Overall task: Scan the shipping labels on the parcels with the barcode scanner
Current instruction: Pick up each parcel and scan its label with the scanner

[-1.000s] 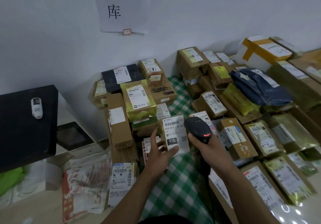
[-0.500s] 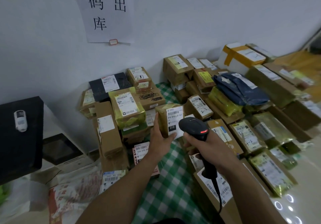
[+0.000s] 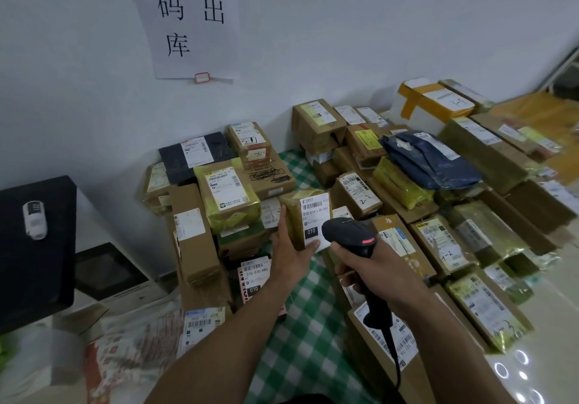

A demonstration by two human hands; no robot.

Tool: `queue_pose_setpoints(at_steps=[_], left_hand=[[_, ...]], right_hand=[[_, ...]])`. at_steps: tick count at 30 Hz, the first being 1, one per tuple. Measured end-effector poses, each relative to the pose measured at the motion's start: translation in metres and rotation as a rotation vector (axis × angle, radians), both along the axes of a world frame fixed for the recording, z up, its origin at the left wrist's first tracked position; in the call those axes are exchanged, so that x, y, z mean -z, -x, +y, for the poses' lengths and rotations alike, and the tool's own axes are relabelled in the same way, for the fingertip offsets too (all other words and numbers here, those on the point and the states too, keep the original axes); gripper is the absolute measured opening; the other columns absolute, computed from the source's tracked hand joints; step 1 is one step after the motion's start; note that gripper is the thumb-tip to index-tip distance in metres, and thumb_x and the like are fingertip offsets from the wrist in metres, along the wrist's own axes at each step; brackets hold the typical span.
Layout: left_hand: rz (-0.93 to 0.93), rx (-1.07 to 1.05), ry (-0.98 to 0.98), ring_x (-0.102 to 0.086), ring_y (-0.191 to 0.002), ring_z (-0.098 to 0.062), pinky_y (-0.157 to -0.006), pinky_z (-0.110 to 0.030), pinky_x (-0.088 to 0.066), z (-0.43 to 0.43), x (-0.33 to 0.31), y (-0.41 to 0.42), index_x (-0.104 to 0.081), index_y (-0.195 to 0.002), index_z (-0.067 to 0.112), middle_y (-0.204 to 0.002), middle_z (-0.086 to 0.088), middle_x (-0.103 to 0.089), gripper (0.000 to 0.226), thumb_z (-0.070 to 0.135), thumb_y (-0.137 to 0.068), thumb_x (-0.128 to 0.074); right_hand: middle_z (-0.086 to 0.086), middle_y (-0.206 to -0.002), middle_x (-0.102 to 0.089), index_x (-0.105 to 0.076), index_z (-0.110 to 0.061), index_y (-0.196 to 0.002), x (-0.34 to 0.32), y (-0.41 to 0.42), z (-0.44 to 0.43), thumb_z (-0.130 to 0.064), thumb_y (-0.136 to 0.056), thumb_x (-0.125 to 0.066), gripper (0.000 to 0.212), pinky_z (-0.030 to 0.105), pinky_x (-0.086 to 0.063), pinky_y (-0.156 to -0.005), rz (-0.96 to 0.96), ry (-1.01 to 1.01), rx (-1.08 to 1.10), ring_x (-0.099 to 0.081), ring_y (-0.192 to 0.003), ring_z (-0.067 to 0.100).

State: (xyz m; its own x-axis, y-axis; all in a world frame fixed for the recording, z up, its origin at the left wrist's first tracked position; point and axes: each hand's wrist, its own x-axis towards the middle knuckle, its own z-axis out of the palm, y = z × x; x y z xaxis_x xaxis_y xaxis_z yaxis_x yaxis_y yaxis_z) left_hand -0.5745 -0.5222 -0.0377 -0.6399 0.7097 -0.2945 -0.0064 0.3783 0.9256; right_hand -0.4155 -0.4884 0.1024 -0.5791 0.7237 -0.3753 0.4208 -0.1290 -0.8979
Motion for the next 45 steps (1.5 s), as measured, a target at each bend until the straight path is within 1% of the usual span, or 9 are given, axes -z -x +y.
queue_pose_setpoints(at_steps=[4,8,12,18,25,29,36,42,45], left_hand=[[-0.087,0.005,-0.009,-0.052,-0.137,-0.022,-0.113,-0.057,-0.043,0.003,0.010,0.000,-0.001,-0.144,0.077,-0.153,0.007,-0.049,0.114,0.061,-0.066,-0.083],[-0.249,0.142,-0.008,-0.046,-0.128,-0.009,-0.114,-0.043,-0.039,-0.009,-0.006,-0.019,-0.002,-0.157,0.055,-0.138,0.018,-0.048,0.117,0.038,-0.081,-0.088],[-0.422,0.264,0.053,-0.068,-0.119,-0.016,-0.107,-0.052,-0.051,-0.016,0.014,-0.052,-0.003,-0.148,0.069,-0.137,0.007,-0.066,0.126,0.043,-0.065,-0.094],[-0.501,0.376,0.117,-0.070,-0.111,-0.009,-0.101,-0.043,-0.057,-0.016,0.026,-0.092,0.001,-0.152,0.060,-0.122,0.016,-0.069,0.116,0.026,-0.083,-0.086],[-0.438,0.401,0.171,-0.070,-0.111,-0.015,-0.096,-0.050,-0.059,0.007,0.029,-0.103,-0.010,-0.145,0.068,-0.126,0.016,-0.068,0.122,0.050,-0.058,-0.094],[-0.445,0.420,0.189,-0.067,-0.114,-0.017,-0.097,-0.048,-0.058,0.000,0.032,-0.109,-0.018,-0.144,0.052,-0.127,0.013,-0.066,0.119,0.045,-0.055,-0.097],[-0.307,0.358,0.165,-0.064,-0.108,-0.009,-0.082,-0.024,-0.054,-0.001,0.028,-0.114,-0.039,-0.129,0.030,-0.120,0.009,-0.062,0.075,0.047,-0.076,-0.089],[-0.269,0.258,0.180,-0.062,-0.105,-0.010,-0.081,-0.026,-0.051,-0.013,0.026,-0.090,-0.052,-0.125,0.028,-0.124,0.005,-0.062,0.029,0.046,-0.103,-0.056],[-0.029,0.039,0.189,-0.053,-0.117,-0.011,-0.094,-0.026,-0.046,-0.040,0.047,-0.062,-0.051,-0.135,0.026,-0.136,0.003,-0.053,0.036,0.033,-0.101,-0.062]], right_hand=[[0.008,-0.084,-0.077,-0.069,-0.027,-0.113,0.000,-0.007,0.006,-0.031,-0.097,-0.073,0.017,0.028,-0.052,-0.059,0.002,0.006,0.073,-0.070,-0.067,0.017],[0.009,-0.091,-0.078,-0.071,-0.022,-0.114,0.001,-0.024,0.020,-0.032,-0.095,-0.075,0.022,0.036,-0.050,-0.064,0.019,0.018,0.194,-0.071,-0.072,0.022],[0.009,-0.094,-0.077,-0.071,-0.025,-0.115,0.001,-0.039,0.022,-0.029,-0.095,-0.075,0.021,0.035,-0.049,-0.060,0.039,0.012,0.255,-0.072,-0.070,0.022],[0.010,-0.099,-0.077,-0.066,-0.035,-0.111,0.009,-0.055,0.017,-0.029,-0.096,-0.074,0.018,0.028,-0.049,-0.056,0.014,0.033,0.286,-0.072,-0.067,0.018],[0.008,-0.102,-0.077,-0.062,-0.032,-0.124,0.016,-0.065,0.021,-0.031,-0.096,-0.073,0.030,0.029,-0.051,-0.060,-0.010,0.059,0.305,-0.073,-0.068,0.018],[0.012,-0.105,-0.076,-0.065,-0.034,-0.116,0.020,-0.067,0.025,-0.031,-0.096,-0.074,0.022,0.031,-0.052,-0.062,0.009,0.079,0.315,-0.073,-0.071,0.021],[0.011,-0.103,-0.076,-0.065,-0.031,-0.125,0.033,-0.068,0.023,-0.034,-0.095,-0.076,0.033,0.029,-0.053,-0.063,-0.004,0.093,0.307,-0.072,-0.069,0.019],[0.010,-0.100,-0.077,-0.065,-0.038,-0.115,0.042,-0.059,0.017,-0.033,-0.095,-0.076,0.023,0.035,-0.054,-0.066,-0.002,0.098,0.254,-0.070,-0.071,0.021],[0.012,-0.098,-0.077,-0.066,-0.031,-0.114,0.048,-0.043,0.011,-0.032,-0.096,-0.075,0.020,0.032,-0.053,-0.064,-0.024,0.121,0.223,-0.069,-0.069,0.019]])
